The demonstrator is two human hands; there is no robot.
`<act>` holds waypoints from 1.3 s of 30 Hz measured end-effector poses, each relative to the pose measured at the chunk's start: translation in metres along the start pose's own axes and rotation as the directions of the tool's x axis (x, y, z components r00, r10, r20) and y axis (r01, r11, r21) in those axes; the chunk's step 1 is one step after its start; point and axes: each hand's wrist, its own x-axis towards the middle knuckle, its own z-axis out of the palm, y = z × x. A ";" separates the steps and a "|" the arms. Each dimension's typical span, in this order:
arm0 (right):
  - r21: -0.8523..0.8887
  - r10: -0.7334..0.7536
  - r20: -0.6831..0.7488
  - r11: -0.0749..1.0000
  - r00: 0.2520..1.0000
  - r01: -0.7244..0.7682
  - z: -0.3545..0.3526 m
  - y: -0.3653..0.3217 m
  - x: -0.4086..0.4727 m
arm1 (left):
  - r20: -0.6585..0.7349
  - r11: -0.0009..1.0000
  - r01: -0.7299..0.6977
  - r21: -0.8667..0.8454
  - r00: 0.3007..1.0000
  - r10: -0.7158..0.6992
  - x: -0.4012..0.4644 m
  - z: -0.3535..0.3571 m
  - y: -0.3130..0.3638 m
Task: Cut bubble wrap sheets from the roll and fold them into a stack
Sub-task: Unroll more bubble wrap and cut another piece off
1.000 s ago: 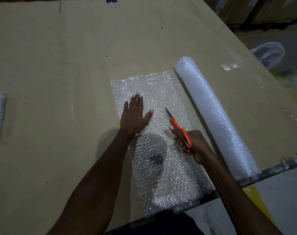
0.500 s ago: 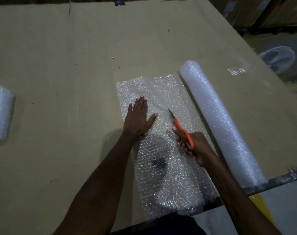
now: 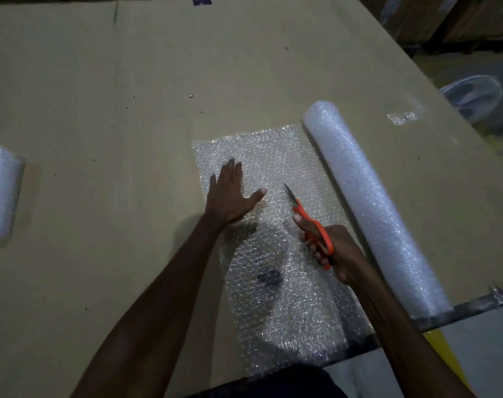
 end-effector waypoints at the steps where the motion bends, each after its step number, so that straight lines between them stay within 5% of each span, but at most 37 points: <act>1: 0.000 -0.002 0.001 1.000 1.000 0.002 0.000 0.000 0.000 | -0.011 1.000 -0.004 0.006 1.000 0.004 0.003 -0.002 0.002; 10: 0.032 0.009 0.013 0.999 1.000 -0.010 0.001 -0.003 -0.004 | -0.014 0.986 -0.058 0.155 0.998 0.061 0.014 0.011 -0.010; 39: 0.049 -0.026 -0.012 0.998 1.000 0.027 0.016 -0.013 0.014 | -0.028 0.985 -0.061 0.163 0.997 0.066 0.013 0.014 -0.013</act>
